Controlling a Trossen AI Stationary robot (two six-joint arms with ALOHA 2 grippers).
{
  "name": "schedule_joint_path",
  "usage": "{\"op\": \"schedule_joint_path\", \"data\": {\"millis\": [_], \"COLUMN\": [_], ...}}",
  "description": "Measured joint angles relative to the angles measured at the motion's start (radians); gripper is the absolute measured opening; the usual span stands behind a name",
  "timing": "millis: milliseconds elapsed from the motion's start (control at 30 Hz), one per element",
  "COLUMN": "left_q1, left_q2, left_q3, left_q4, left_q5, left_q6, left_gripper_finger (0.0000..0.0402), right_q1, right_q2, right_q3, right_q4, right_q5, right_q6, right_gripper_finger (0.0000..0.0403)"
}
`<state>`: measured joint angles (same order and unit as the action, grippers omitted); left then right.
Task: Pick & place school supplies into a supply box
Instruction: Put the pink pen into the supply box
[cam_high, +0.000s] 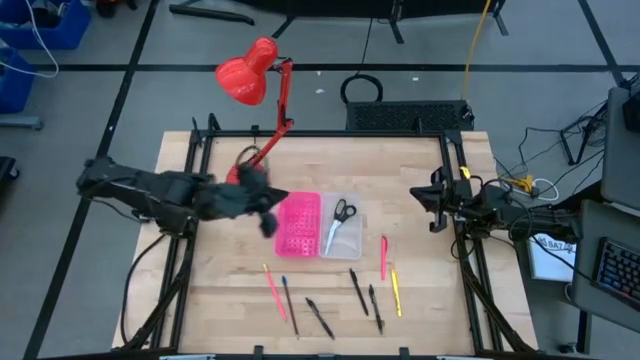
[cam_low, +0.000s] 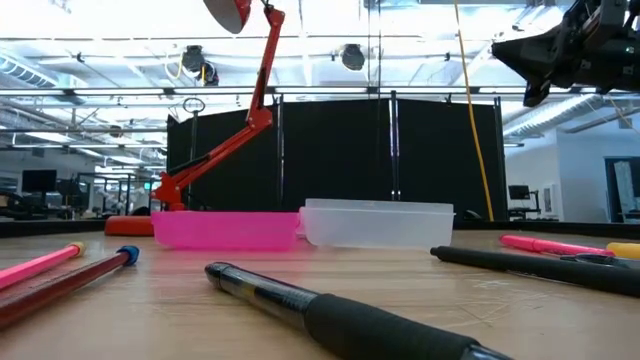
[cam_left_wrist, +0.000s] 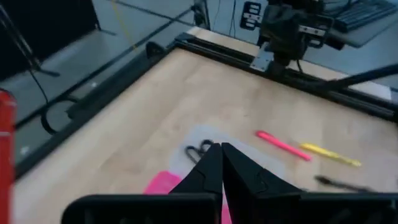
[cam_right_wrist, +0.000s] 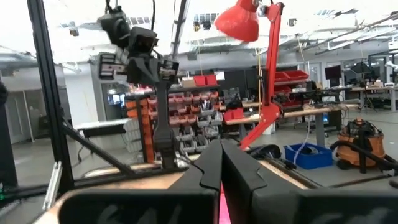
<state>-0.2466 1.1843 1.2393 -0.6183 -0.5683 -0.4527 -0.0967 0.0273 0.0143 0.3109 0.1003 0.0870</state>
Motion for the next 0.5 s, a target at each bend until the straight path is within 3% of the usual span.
{"op": "schedule_joint_path", "data": {"millis": [200,300,400,500], "left_q1": [-0.007,-0.005,0.011,0.042], "left_q2": [-0.225,-0.291,-0.314,-0.316], "left_q3": [-0.335,-0.493,-0.618,-0.696], "left_q4": [0.227,0.375,0.485,0.600], "left_q5": [0.200,0.129,0.025,0.048], "left_q6": [0.148,0.400,0.473,0.539], "left_gripper_finger": [0.0009,0.0008,0.0004,0.0011], "right_q1": [0.000,0.000,0.000,0.000], "right_q2": [0.005,0.008,0.013,0.025], "right_q3": [0.000,0.000,0.000,0.000], "right_q4": [-0.043,-0.044,-0.058,-0.059], "right_q5": [0.001,0.003,0.003,0.003], "right_q6": [-0.139,-0.169,-0.176,-0.179], "right_gripper_finger": [0.0000,0.0000,0.0000,0.0000]}}
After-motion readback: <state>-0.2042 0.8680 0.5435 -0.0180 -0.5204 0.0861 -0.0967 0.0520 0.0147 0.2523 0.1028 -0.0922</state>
